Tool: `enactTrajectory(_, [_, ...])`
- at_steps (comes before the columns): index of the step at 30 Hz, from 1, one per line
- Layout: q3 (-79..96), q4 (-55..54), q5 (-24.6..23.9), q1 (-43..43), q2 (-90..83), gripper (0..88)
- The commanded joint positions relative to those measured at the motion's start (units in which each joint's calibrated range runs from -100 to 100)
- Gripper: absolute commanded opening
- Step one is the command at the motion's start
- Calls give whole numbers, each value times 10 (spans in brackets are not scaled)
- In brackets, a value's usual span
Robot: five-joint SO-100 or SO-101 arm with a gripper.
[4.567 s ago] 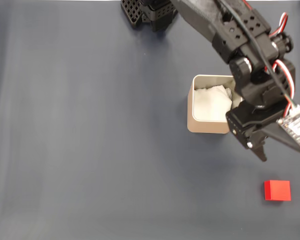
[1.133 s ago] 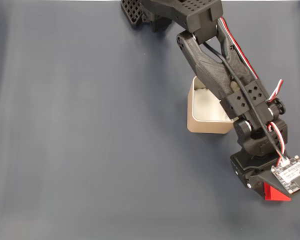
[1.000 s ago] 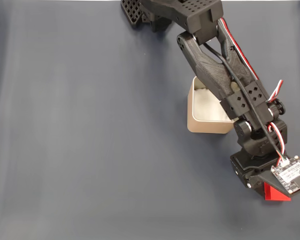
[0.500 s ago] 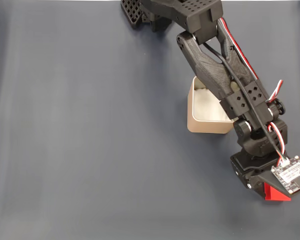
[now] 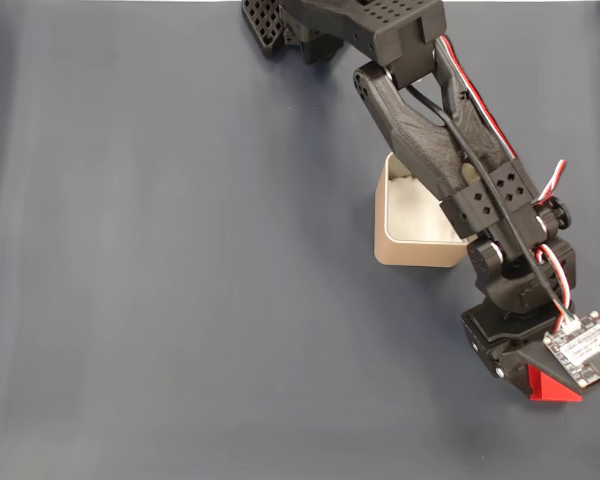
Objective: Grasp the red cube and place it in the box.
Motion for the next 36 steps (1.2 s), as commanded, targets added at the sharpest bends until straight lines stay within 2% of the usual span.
enactTrajectory(1, [-30, -9, -2, 0, -7, 273])
enactTrajectory(21, [-29, -7, 0, 0, -9, 189])
enactTrajectory(36, [-27, -4, 6, 0, -11, 160])
